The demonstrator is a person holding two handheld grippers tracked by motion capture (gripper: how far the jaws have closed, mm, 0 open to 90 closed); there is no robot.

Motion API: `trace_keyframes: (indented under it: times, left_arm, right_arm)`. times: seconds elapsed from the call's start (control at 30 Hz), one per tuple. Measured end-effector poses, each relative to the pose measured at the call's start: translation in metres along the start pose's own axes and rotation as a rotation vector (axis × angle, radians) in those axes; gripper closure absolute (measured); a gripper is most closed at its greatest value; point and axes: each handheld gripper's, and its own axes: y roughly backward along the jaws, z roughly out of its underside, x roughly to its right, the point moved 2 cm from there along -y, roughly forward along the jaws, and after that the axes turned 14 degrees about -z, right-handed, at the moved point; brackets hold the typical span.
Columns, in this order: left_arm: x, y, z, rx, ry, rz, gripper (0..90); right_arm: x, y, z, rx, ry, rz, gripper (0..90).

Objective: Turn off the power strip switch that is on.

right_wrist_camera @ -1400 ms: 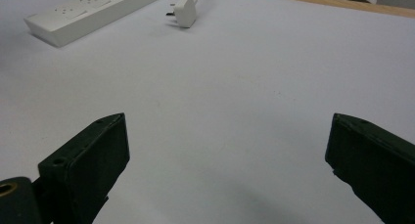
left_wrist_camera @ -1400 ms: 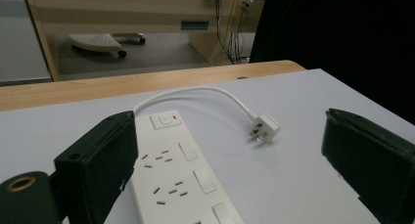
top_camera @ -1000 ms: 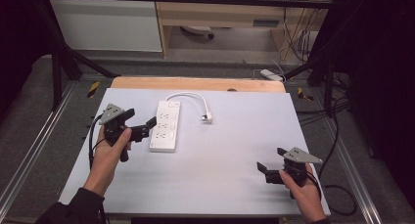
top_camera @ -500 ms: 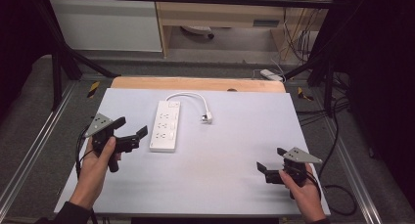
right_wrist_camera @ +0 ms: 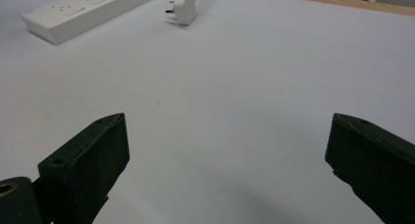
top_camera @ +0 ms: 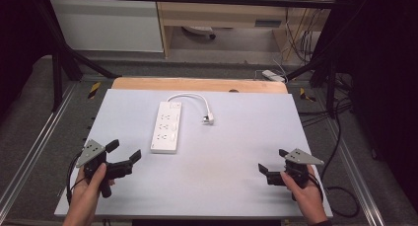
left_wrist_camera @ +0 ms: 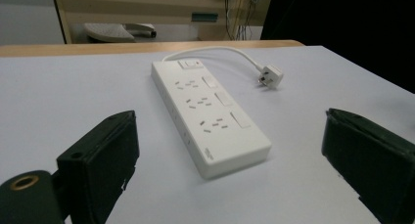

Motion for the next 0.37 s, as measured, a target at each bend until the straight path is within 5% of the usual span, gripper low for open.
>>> trace_keyframes:
  times: [0.23,0.37]
  left_arm:
    - [0.004,0.004,0.025,-0.037,-0.023,-0.012,7.1]
    - [0.007,0.005,0.035,-0.068,-0.063,-0.015,7.5]
  right_arm:
    - [0.001,0.000,0.001,-0.005,-0.005,0.019,2.8]
    - [0.008,-0.003,0.006,-0.058,-0.040,0.075,2.7]
